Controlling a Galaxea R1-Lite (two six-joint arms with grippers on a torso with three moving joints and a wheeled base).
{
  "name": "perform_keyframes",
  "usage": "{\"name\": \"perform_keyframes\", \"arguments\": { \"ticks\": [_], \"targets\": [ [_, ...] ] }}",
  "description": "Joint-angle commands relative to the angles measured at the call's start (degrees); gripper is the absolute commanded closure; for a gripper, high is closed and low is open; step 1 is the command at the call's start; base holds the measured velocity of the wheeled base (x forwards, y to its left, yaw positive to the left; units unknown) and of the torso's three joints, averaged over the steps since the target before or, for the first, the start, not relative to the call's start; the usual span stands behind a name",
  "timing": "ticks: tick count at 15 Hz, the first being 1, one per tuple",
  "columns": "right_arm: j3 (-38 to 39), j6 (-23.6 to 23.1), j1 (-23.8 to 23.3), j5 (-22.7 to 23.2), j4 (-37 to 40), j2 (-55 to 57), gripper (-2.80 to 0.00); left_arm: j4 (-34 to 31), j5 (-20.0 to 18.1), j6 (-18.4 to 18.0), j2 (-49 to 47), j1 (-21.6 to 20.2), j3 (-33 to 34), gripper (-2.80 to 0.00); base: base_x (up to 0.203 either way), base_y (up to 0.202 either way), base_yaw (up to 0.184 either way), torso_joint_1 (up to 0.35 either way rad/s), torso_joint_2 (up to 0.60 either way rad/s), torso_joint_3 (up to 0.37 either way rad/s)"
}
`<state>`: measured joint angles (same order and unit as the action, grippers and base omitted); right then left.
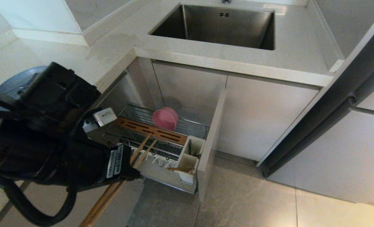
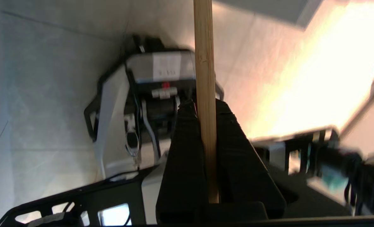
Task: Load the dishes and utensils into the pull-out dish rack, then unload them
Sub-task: Pick up the chopsticks and place it in the cupboard
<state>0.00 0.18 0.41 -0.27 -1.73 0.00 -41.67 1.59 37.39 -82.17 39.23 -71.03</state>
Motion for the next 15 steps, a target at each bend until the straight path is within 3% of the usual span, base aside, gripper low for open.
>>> {"name": "perform_keyframes", "arguments": {
  "ticks": [1,3,8,12,15],
  "targets": [
    [0.4,0.0,0.0,0.0,0.0,0.0,0.0,-0.3,-2.1,-0.4,-2.8,0.0,0.0,0.0,0.0,0.0,0.0,0.0,0.0,0.0],
    [0.4,0.0,0.0,0.0,0.0,0.0,0.0,0.9,-4.5,-1.1,-5.2,-0.5,0.1,0.0,0.0,0.0,0.0,0.0,0.0,0.0],
    [0.4,0.0,0.0,0.0,0.0,0.0,0.0,5.9,-6.4,-3.0,-11.4,-3.6,0.3,0.0,0.0,0.0,0.0,0.0,0.0,0.0],
    [0.5,0.0,0.0,0.0,0.0,0.0,0.0,6.1,-11.3,-3.0,-14.2,-5.5,0.6,0.0,0.0,0.0,0.0,0.0,0.0,0.0],
    [0.5,0.0,0.0,0.0,0.0,0.0,0.0,6.0,-12.6,-2.9,-15.7,-5.5,1.2,0.0,0.0,0.0,0.0,0.0,0.0,0.0]
  ]
}}
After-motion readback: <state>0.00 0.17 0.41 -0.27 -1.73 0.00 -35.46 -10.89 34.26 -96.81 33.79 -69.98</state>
